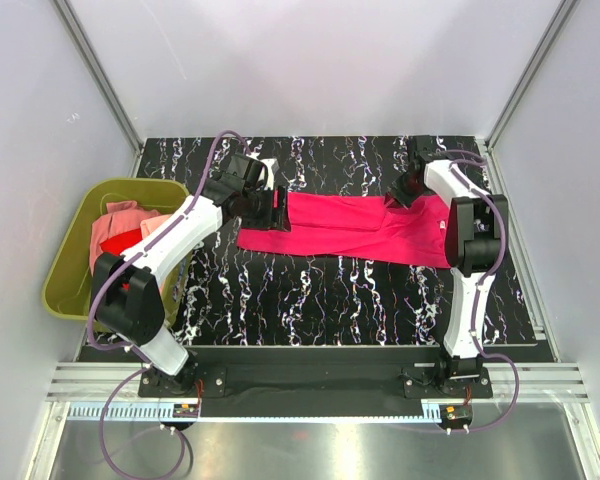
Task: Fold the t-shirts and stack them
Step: Fold the tshirt
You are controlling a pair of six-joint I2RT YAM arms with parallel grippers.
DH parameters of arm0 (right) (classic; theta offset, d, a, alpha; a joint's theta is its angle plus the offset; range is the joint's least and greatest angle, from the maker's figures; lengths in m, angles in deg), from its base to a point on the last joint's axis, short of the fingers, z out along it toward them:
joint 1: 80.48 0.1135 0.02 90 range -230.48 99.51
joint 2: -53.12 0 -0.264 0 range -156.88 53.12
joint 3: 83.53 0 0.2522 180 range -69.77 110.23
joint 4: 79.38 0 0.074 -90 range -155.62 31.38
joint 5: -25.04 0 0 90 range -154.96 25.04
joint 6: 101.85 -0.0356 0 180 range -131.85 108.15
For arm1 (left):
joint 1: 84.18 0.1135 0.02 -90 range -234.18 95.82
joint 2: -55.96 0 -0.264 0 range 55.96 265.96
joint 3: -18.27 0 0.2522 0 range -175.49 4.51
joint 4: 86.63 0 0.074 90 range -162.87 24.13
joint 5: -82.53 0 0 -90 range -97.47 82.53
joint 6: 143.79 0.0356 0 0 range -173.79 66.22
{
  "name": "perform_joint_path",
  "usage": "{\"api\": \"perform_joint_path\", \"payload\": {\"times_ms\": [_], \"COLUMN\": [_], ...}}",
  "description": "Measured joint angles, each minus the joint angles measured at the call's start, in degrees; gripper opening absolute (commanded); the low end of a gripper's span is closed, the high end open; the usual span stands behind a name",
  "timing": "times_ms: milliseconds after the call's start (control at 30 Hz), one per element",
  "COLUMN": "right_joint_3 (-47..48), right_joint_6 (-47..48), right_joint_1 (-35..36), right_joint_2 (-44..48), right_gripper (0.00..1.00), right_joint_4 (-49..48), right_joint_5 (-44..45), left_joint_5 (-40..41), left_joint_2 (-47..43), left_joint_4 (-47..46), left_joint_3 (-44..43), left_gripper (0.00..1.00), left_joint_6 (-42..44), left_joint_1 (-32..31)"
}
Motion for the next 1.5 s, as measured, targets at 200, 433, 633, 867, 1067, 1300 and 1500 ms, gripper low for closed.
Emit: {"api": "perform_joint_path", "payload": {"times_ms": [200,433,633,867,1067,1300,1500], "right_joint_3": [4.5,8.7,6.2,4.8,4.9,4.9,5.4], "right_joint_6": [0.8,2.4,2.5,2.8,3.0,2.8,2.7], "right_joint_1": [0.0,0.9,2.3,4.1,4.6,4.6,4.8], "right_joint_2": [-0.2,0.2,0.7,0.7,0.7,0.7,0.2], "right_gripper": [0.36,0.43,0.48,0.43,0.4,0.44,0.42], "right_joint_4": [5.9,12.8,14.5,14.0,12.8,13.5,14.4], "right_joint_5": [4.3,11.7,12.9,13.6,13.5,13.6,13.7], "left_joint_5": [0.4,0.4,0.4,0.4,0.6,0.6,0.6], "left_joint_2": [0.0,0.0,0.0,0.0,0.0,0.0,0.0], "left_joint_4": [0.1,0.1,0.1,0.1,0.3,0.6,0.7], "left_joint_3": [0.0,0.0,0.0,0.0,0.0,0.0,0.0], "left_gripper": [0.68,0.68,0.68,0.68,0.68,0.68,0.67], "left_joint_6": [0.0,0.0,0.0,0.0,0.0,0.0,0.0], "left_joint_1": [0.0,0.0,0.0,0.0,0.0,0.0,0.0]}}
